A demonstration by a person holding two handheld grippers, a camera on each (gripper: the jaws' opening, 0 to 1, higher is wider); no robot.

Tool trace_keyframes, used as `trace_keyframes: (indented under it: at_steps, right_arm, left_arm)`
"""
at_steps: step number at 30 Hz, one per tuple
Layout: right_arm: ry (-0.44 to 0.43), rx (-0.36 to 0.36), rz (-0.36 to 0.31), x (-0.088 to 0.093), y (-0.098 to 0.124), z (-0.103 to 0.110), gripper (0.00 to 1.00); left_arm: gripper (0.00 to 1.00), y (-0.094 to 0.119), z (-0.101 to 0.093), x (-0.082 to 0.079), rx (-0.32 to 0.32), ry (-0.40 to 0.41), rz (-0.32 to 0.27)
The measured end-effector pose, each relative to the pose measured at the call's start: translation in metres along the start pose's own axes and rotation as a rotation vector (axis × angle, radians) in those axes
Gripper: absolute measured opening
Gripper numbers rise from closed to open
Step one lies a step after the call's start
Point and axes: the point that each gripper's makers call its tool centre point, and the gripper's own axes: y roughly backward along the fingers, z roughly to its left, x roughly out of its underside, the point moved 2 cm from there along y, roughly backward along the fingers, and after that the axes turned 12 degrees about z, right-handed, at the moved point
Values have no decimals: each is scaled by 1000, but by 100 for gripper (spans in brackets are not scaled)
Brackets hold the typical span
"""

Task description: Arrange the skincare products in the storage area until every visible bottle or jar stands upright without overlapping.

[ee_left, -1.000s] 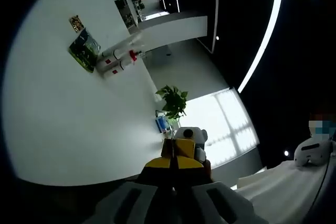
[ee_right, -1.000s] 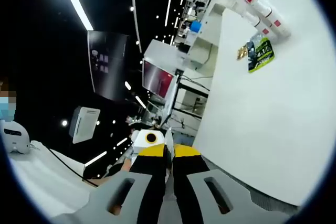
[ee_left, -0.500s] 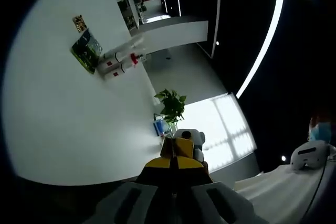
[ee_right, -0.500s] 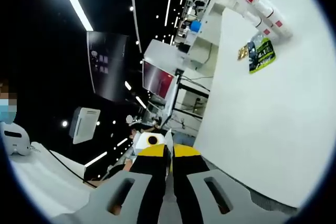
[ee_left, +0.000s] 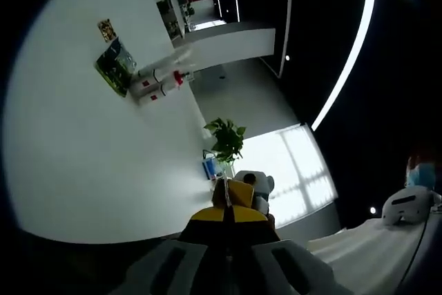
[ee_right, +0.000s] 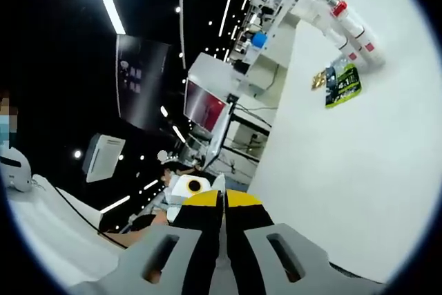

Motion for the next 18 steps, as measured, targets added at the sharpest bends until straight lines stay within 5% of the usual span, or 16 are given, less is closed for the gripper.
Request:
trace_keyframes:
  at_steps: [4, 9, 18]
  right_arm:
    - [-20, -19, -55, -8, 7, -2, 2]
    - [-45, -39, -54, -5, 11, -2, 20]
    - [3, -40, 18, 11, -8, 6, 3]
  left_arm:
    - [0, 5, 0, -5, 11, 4, -34]
    - [0, 15, 3, -15, 12, 15, -100]
    - [0, 5, 4, -14, 9, 19, -101]
